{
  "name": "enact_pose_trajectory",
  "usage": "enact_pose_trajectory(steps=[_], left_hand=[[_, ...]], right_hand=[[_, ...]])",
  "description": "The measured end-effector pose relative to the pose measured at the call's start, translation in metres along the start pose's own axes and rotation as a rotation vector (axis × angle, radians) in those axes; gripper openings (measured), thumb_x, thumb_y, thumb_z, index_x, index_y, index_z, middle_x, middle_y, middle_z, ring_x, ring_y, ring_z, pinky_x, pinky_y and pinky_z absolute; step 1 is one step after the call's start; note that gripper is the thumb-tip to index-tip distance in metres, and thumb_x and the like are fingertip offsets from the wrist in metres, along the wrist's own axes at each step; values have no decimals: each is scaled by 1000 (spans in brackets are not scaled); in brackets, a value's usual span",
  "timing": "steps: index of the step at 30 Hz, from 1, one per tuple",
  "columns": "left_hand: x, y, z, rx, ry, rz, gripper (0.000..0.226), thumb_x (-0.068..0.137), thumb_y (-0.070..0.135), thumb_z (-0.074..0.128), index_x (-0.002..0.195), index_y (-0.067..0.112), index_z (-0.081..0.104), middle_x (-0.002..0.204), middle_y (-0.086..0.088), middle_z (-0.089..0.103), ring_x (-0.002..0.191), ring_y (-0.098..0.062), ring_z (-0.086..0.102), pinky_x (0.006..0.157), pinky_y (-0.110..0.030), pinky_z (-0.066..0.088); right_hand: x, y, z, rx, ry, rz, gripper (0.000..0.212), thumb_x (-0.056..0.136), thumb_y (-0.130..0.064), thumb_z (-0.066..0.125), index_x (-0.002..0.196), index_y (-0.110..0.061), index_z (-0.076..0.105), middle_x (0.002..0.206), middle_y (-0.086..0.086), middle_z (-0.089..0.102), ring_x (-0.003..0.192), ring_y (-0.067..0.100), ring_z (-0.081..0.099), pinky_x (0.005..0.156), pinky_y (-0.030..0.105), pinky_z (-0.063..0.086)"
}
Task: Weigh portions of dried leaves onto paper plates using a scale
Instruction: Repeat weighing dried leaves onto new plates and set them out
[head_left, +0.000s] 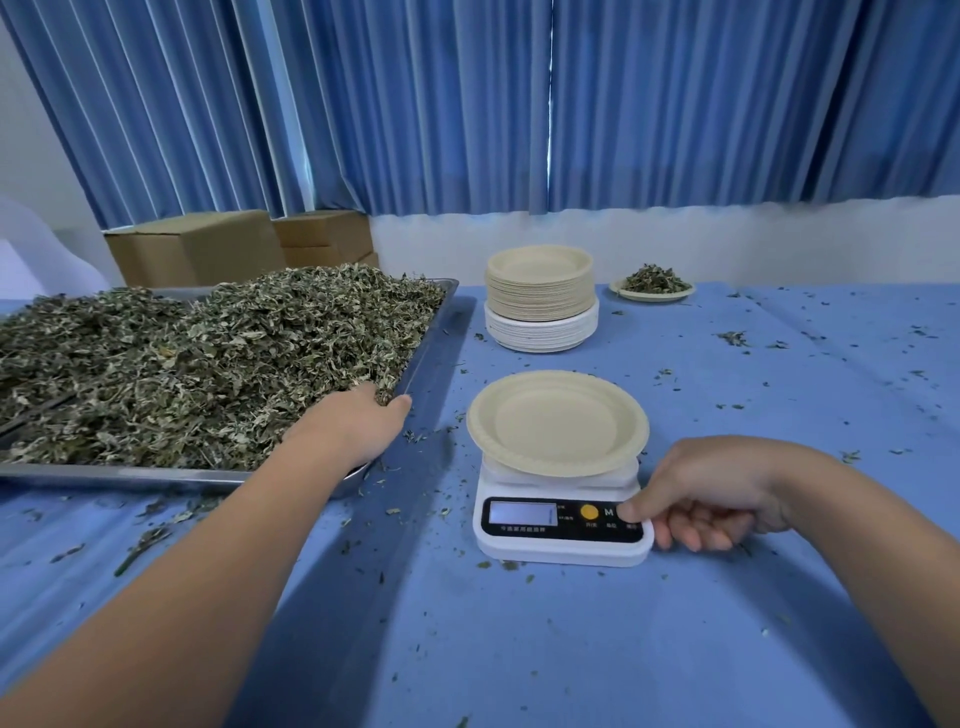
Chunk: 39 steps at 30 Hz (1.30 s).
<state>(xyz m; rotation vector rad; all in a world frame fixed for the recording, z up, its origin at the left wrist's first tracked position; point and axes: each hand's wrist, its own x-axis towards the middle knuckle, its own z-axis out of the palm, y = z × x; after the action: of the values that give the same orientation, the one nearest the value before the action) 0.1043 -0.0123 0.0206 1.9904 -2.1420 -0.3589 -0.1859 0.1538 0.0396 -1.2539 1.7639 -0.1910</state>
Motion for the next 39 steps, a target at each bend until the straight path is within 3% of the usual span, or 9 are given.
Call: enact_pose_trajectory(steps=[9, 16, 20, 22, 26, 29, 34, 37, 39], left_hand=[[-9, 13, -4, -51, -16, 88, 54, 103, 45, 32, 144, 12, 40, 145, -11, 46, 130, -32, 44, 103, -37, 36], [-9, 6, -2, -79, -2, 57, 61, 100, 54, 33, 134, 5, 46, 125, -13, 56, 98, -26, 50, 79, -31, 36], [-7, 3, -5, -96, 78, 87, 50, 99, 52, 39, 73, 10, 48, 69, -6, 53, 61, -19, 47, 53, -31, 31], [-9, -1, -9, -138, 116, 83, 48, 101, 44, 42, 65, 12, 41, 60, -5, 46, 56, -20, 43, 50, -30, 28], [-12, -6, -18, -327, 124, 70, 37, 100, 38, 46, 100, 5, 60, 58, -5, 52, 57, -24, 49, 47, -27, 30], [-13, -6, -24, -379, 152, 89, 55, 100, 40, 46, 144, 9, 42, 67, -8, 61, 48, -13, 47, 43, -24, 32], [-8, 8, -39, -416, 267, 211, 52, 99, 42, 47, 142, 12, 46, 51, 4, 53, 28, -1, 40, 31, -16, 28], [-11, 26, -54, -413, 335, 304, 21, 99, 41, 47, 100, 25, 60, 56, 1, 55, 43, -11, 47, 46, -25, 34], [-13, 42, -63, -449, 367, 356, 34, 99, 39, 47, 82, 12, 60, 57, -2, 53, 48, -16, 45, 51, -28, 34]], right_hand=[[-8, 16, -17, 149, 34, -113, 34, 74, -41, 75, 62, -11, 66, 52, 5, 49, 36, 12, 35, 33, 16, 19], [19, 27, -24, 515, 627, -233, 32, 92, -28, 62, 69, -6, 61, 48, 2, 47, 35, 13, 36, 33, 18, 27], [35, 21, -11, 448, 721, -301, 41, 92, -34, 61, 61, -8, 59, 46, -2, 50, 39, 13, 37, 40, 22, 33], [38, 19, -10, 432, 694, -257, 41, 93, -34, 60, 60, -9, 57, 45, -3, 51, 38, 12, 39, 39, 21, 34], [38, 12, -22, 537, 597, -100, 33, 94, -25, 59, 69, -4, 60, 47, 3, 53, 35, 14, 41, 33, 21, 32], [40, 8, -25, 580, 573, -58, 32, 96, -20, 55, 71, -2, 59, 49, 7, 51, 35, 15, 43, 32, 19, 32], [45, 11, -24, 615, 644, -91, 28, 97, -18, 55, 76, 0, 59, 54, 10, 53, 37, 17, 47, 31, 20, 37], [48, 13, -24, 606, 639, -106, 28, 96, -19, 56, 76, 1, 60, 51, 9, 54, 34, 15, 49, 31, 19, 37], [50, 14, -25, 599, 640, -105, 28, 95, -19, 56, 75, 0, 60, 50, 9, 55, 34, 15, 49, 32, 19, 37]])
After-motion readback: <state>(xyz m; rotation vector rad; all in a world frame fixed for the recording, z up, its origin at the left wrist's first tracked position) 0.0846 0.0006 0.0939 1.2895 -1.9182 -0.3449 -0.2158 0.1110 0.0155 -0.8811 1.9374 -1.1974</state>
